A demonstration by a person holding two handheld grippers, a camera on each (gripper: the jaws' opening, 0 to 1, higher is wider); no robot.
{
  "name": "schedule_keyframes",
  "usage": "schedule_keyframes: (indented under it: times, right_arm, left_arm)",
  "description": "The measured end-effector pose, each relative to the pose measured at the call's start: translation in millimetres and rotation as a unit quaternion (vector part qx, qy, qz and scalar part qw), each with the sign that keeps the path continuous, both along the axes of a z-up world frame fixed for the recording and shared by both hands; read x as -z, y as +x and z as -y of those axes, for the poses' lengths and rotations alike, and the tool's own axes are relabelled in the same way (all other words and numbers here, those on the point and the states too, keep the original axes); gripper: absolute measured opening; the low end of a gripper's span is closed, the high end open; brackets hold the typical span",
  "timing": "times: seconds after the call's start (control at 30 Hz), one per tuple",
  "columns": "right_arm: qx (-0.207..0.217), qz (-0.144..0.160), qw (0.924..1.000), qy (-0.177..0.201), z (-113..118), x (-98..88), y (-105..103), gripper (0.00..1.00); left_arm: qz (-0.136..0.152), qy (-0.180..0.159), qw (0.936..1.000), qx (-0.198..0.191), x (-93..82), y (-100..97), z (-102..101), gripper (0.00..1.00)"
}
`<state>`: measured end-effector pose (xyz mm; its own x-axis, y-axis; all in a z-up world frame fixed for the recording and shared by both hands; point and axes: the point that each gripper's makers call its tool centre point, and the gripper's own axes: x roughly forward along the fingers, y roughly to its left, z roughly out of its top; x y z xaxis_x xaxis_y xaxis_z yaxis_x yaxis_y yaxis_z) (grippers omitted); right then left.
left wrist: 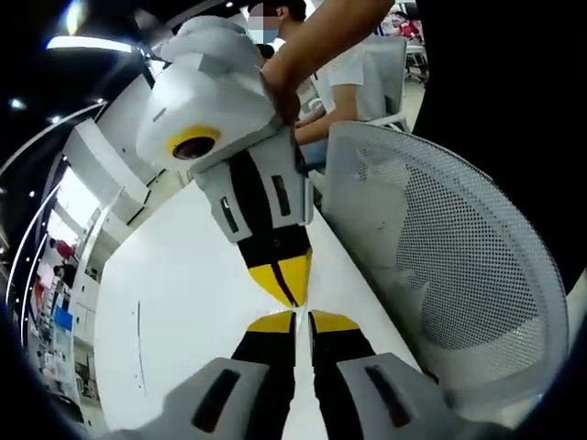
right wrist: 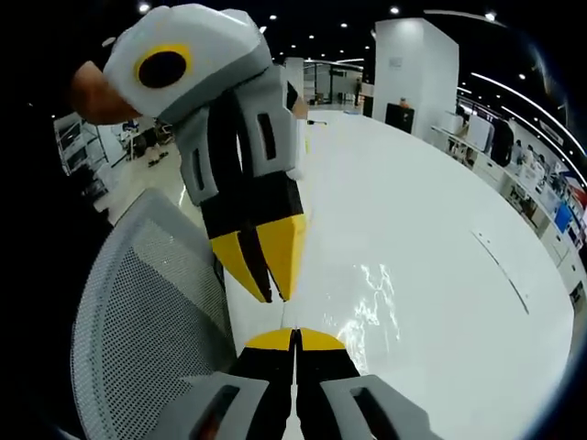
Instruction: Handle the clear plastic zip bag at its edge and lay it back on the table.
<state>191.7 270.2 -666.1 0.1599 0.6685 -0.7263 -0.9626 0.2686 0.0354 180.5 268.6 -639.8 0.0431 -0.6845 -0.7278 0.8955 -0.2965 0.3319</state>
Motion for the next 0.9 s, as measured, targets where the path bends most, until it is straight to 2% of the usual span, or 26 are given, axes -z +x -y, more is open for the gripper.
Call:
schedule_keyframes:
  times: [0.43,0.6,0.9]
  right_arm:
    - [0.005,-0.007,1.0000,0.000,-1.7,-1.9,-1.4,0.00]
    - [0.016,-0.011,0.9998,0.004,0.0,-2.7,0.5,0.00]
    - [0.030,-0.009,0.9995,0.005,0.8,-5.0,4.0,0.00]
  left_arm:
    - [0.030,0.035,0.9989,0.011,17.2,3.2,-2.5,0.00]
    - [0.049,0.033,0.9981,0.018,17.4,1.9,-2.7,0.00]
    - [0.051,0.031,0.9981,0.016,18.7,-3.4,-3.8,0.00]
